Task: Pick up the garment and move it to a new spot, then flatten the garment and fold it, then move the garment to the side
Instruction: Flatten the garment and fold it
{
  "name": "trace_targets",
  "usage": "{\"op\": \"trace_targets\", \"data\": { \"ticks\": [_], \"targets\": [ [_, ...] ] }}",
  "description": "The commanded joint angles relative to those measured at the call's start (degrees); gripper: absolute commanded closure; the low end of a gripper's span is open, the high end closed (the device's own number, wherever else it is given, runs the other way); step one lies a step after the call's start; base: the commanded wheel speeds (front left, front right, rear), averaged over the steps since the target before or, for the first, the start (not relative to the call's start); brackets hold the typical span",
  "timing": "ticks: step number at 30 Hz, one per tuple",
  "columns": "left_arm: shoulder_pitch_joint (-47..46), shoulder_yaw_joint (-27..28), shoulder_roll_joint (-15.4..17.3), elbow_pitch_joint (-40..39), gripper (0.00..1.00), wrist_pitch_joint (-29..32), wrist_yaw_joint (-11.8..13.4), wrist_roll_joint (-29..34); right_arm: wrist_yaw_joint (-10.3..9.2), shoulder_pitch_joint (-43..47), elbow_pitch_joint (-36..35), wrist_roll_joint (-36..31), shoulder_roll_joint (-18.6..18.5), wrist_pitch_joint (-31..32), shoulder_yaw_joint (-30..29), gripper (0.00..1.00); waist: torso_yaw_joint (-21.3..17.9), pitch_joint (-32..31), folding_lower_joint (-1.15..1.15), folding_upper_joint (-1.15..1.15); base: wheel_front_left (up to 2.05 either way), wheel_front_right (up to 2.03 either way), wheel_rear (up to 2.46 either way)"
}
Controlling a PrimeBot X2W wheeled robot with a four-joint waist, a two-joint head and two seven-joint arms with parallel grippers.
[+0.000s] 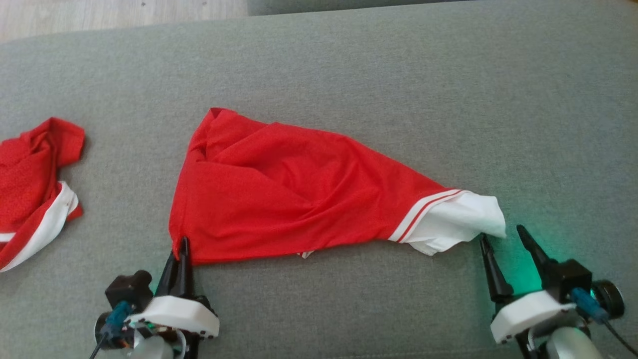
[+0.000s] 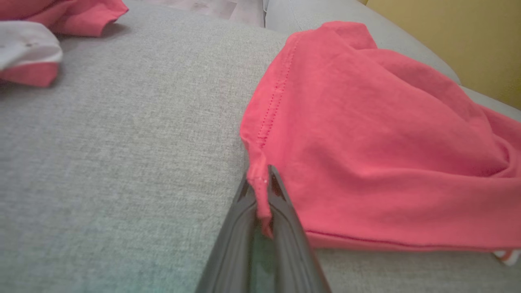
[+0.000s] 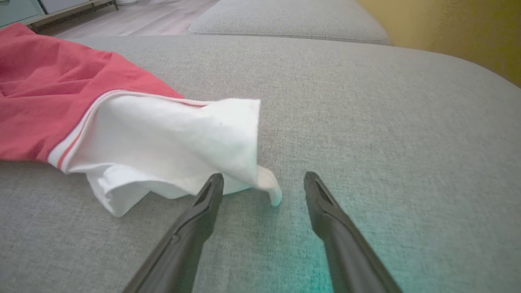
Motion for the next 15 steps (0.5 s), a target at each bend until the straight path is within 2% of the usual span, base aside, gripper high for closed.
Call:
{"op": "trace_targets", "data": {
  "ticks": [1,9,10,11,12,15],
  "targets": [
    [-0.45,1.73,0.44,-1.68,1.0,-0.29,0.09,0.25,-0.04,-2.08,-1.02,-0.53,-1.14,-0.79,1.29,0.0,0.26,0.33,0.0,0.0,0.0,0.0,0.0],
    [-0.93,0.4,0.41,-2.51,1.0,-0.29,0.09,-0.36,-0.04,-5.28,1.39,-1.83,-0.8,-0.79,2.87,0.0,1.08,1.37,0.0,0.0,0.0,0.0,0.0],
    [-1.0,0.28,0.41,-2.61,1.0,-0.29,0.09,-0.4,-0.04,-5.52,1.94,-1.67,-0.84,-0.79,3.38,0.39,1.19,1.44,0.0,0.0,0.0,0.0,0.0],
    [-1.05,0.16,0.41,-2.7,1.0,-0.29,0.09,-0.45,-0.04,-5.75,2.34,-1.3,-0.89,-0.79,3.85,0.91,1.3,1.48,0.0,0.0,0.0,0.0,0.0],
    [-1.12,0.04,0.41,-2.77,1.0,-0.29,0.09,-0.49,-0.04,-5.91,2.69,-0.91,-1.02,-0.79,4.21,1.0,1.4,1.48,0.0,0.0,0.0,0.0,0.0],
    [-1.07,-0.07,0.41,-3.42,1.0,-0.29,0.09,-0.41,-0.04,-5.75,3.75,0.6,-1.54,-0.79,5.12,1.0,1.63,0.92,0.0,0.0,0.0,0.0,0.0]
  ]
}}
